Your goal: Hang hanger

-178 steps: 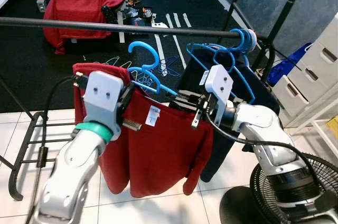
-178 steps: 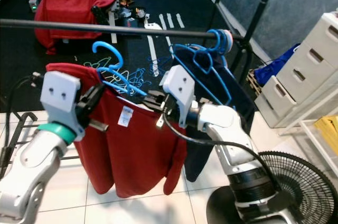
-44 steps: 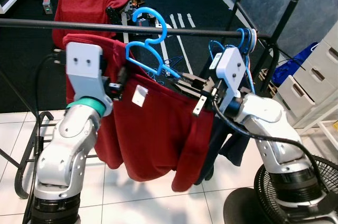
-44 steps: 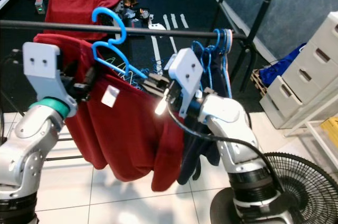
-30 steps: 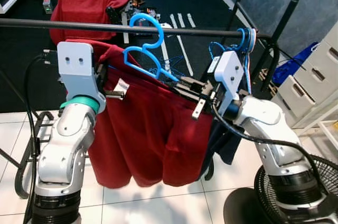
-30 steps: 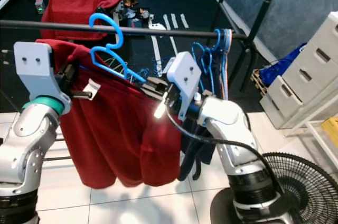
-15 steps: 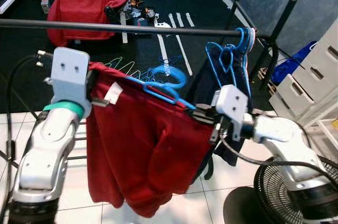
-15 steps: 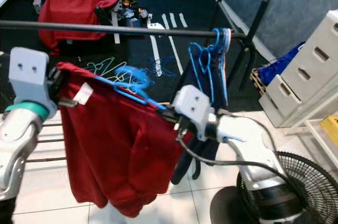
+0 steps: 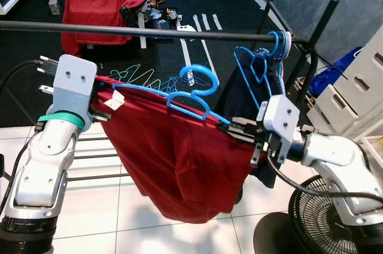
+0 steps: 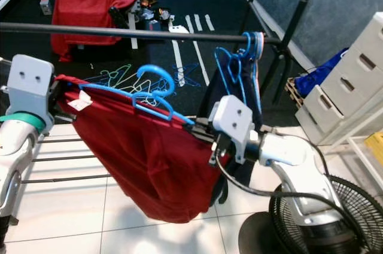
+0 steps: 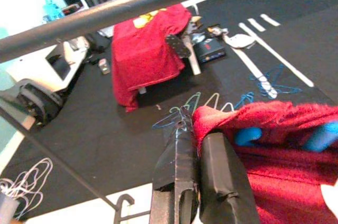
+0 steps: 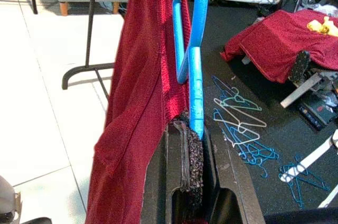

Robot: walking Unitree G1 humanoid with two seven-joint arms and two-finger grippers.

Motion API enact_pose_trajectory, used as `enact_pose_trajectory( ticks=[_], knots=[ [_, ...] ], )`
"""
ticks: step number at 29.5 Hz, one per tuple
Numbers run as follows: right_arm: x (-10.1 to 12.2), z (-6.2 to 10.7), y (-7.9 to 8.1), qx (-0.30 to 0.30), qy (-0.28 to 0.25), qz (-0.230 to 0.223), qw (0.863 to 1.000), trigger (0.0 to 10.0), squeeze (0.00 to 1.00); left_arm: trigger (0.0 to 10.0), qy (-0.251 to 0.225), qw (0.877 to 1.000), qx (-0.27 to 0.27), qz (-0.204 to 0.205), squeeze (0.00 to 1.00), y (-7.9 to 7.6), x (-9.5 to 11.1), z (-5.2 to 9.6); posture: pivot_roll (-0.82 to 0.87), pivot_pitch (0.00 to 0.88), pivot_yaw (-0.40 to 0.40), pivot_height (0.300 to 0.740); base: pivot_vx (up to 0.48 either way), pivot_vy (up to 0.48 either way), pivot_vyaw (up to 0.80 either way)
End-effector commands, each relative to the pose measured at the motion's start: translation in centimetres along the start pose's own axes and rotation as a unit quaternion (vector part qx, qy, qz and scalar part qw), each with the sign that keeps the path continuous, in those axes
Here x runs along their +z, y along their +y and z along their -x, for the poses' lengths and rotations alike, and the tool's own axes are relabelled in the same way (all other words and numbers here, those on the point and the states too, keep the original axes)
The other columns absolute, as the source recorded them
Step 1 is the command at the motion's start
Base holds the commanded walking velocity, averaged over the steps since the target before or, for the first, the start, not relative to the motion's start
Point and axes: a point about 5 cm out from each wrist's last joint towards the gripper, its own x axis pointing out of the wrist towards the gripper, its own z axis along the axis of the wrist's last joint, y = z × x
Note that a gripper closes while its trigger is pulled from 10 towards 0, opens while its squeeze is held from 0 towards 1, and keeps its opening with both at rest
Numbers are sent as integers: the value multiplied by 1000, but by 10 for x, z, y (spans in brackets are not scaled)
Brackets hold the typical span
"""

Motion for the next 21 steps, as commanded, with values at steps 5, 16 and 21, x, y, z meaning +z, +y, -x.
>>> enact_pose_trajectory(
  ticks=[5,16,21],
  knots=[
    [12,8,-1,4,-13,5,1000,10000,0,0,58,984,166,-20,0,41,-16,-5,-3,58,80,740,0,0,0],
    [23,3,-24,-94,-47,9,994,10000,0,0,46,994,86,48,0,23,-12,-5,1,60,80,740,0,0,0],
    [22,-8,-34,-147,-65,-6,987,10000,0,0,23,991,-33,127,0,-17,-1,4,2,58,78,740,0,0,0]
  ],
)
